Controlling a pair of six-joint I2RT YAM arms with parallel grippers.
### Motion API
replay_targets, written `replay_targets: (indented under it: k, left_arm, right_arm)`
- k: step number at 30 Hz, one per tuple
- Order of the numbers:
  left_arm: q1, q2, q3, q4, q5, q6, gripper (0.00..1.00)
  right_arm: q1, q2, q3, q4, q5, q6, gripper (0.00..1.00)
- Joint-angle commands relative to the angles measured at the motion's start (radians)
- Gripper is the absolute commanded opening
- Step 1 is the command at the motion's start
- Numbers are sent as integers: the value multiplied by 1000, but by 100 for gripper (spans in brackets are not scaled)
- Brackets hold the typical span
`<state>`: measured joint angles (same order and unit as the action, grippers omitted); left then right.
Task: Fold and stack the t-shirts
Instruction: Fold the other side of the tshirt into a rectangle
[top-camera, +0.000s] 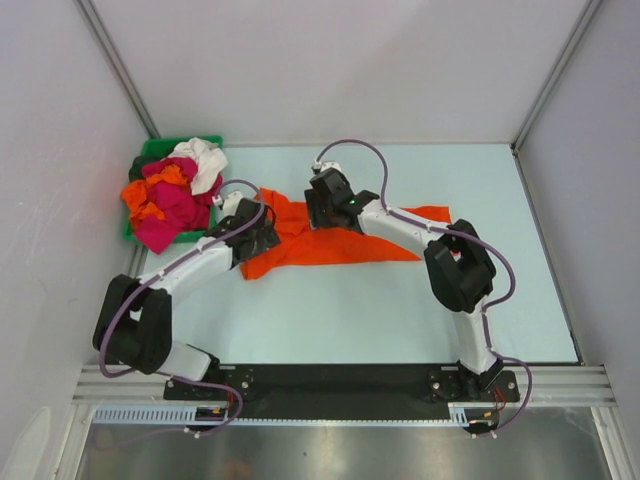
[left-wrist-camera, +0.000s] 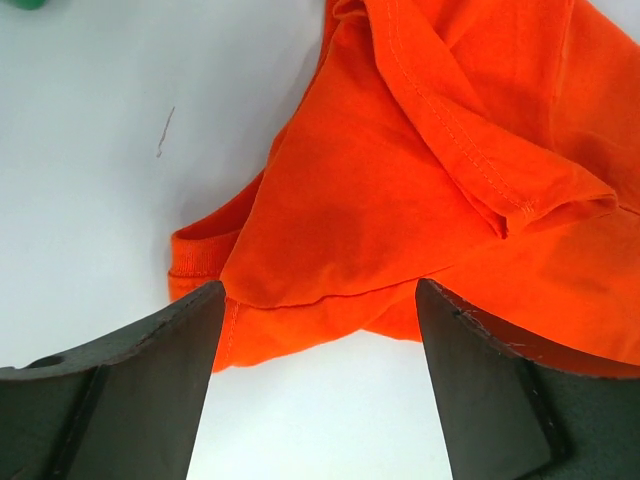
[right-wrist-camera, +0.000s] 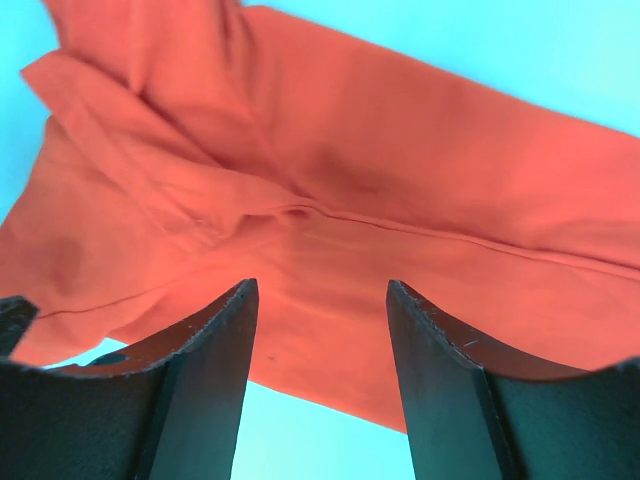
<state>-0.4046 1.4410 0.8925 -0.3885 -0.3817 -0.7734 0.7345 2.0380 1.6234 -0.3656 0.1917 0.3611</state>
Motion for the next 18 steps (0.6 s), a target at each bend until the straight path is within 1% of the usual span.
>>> replay_targets:
  k: [1, 4, 5, 7, 10, 14, 18]
  left_arm:
    - [42, 18, -7, 69, 78, 56, 83]
    - [49, 91, 52, 70, 90, 71, 80]
    - [49, 110, 90, 69, 96, 72, 77]
    - [50, 159, 134, 63, 116, 71, 73]
    - [46, 191, 164, 65, 139, 72, 72]
    - [35, 191, 206, 62, 119, 106, 71]
    - [30, 248, 308, 31, 116, 135, 72]
  right_arm:
    - [9, 54, 70, -6, -8, -25, 60]
    - [6, 47, 66, -15, 2, -22, 59]
    - [6, 47, 66, -24, 11, -25, 59]
    - [3, 44, 58, -33, 25, -30, 59]
    - [-4, 18, 7, -29, 32, -21, 59]
    - [-26, -10, -82, -13, 43, 18, 58]
    - [-72, -38, -184, 16, 41, 73, 57]
